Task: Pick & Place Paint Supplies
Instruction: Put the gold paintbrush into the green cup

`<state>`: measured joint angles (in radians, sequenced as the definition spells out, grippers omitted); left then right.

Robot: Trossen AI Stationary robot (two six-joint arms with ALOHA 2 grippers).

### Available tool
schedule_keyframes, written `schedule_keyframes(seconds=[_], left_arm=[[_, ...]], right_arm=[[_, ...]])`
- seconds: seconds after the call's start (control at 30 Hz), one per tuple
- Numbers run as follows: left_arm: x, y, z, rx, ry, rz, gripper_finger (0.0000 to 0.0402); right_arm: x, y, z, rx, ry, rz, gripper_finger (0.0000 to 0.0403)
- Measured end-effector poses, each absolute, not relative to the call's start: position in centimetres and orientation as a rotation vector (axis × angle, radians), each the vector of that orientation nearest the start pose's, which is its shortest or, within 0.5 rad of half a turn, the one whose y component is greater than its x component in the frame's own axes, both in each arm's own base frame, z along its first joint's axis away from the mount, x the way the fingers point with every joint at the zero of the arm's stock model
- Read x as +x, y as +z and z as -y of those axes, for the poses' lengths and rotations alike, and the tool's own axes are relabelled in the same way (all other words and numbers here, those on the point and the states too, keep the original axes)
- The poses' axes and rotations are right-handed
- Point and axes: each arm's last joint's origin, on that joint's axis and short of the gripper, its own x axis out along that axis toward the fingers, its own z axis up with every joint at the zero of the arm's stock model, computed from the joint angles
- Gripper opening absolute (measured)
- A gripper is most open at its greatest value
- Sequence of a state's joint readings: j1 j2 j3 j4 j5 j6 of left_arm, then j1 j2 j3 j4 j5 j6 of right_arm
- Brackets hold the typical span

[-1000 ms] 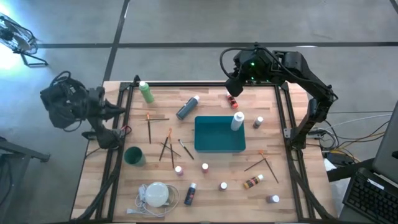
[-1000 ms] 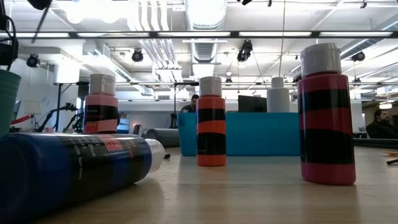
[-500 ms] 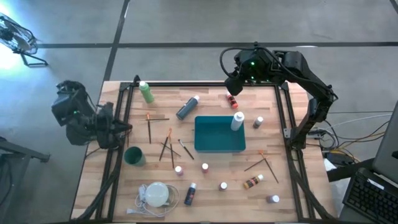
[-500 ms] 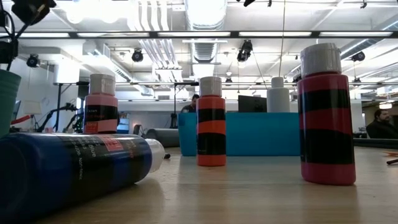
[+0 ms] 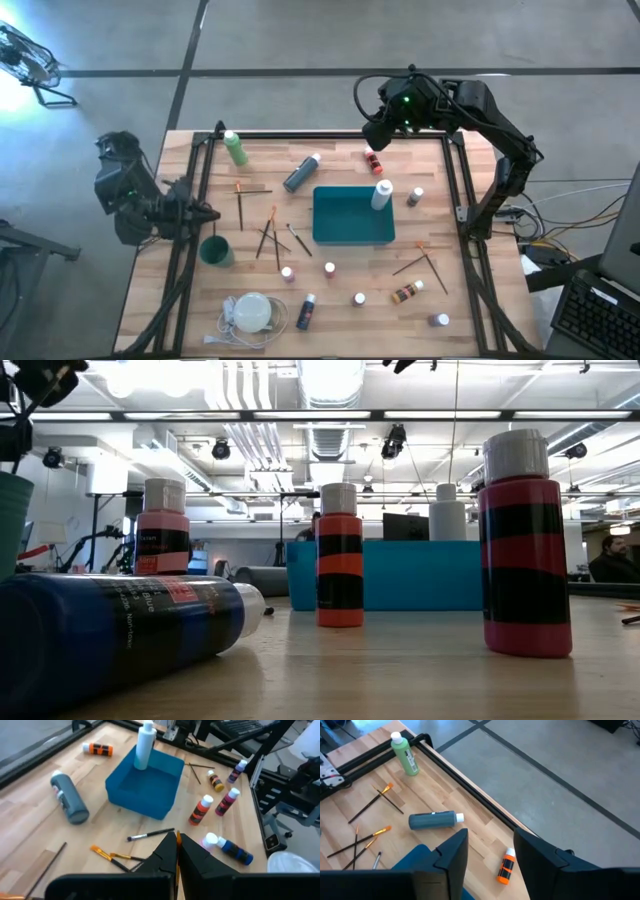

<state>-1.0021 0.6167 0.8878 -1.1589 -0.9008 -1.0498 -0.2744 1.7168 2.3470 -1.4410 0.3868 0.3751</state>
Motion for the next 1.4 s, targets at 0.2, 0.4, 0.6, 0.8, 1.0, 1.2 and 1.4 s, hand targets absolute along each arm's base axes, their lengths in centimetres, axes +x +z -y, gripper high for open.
schedule_keyframes(seconds=[0.2, 0.4, 0.6, 0.8, 1.0, 1.2, 1.4], left_arm=[[6.1, 30.0, 6.1, -0.335, 0.172, -0.456, 0.0005], [5.9, 28.8, 6.3, -0.347, 0.182, -0.463, 0.0005], [5.9, 27.7, 6.4, -0.35, 0.187, -0.49, 0.0005], [5.7, 27.4, 6.6, -0.335, 0.167, -0.484, 0.0005], [5.2, 28.1, 6.9, -0.329, 0.131, -0.377, 0.0005], [4.5, 28.6, 6.9, -0.305, 0.084, -0.318, 0.0005], [4.3, 27.6, 6.5, -0.303, 0.119, -0.35, 0.0005]], right_arm=[[27.1, 48.9, 9.3, 0.303, -0.785, -0.694, 0.0144], [27.1, 48.9, 9.4, 0.305, -0.785, -0.694, 0.0142], [27.1, 48.9, 9.4, 0.305, -0.785, -0.694, 0.016], [27.1, 48.9, 9.4, 0.304, -0.785, -0.694, 0.0174], [27.1, 48.9, 9.4, 0.304, -0.785, -0.694, 0.018], [27.0, 48.9, 9.6, 0.317, -0.779, -0.695, 0.017], [27.0, 48.9, 9.6, 0.322, -0.778, -0.694, 0.0158]])
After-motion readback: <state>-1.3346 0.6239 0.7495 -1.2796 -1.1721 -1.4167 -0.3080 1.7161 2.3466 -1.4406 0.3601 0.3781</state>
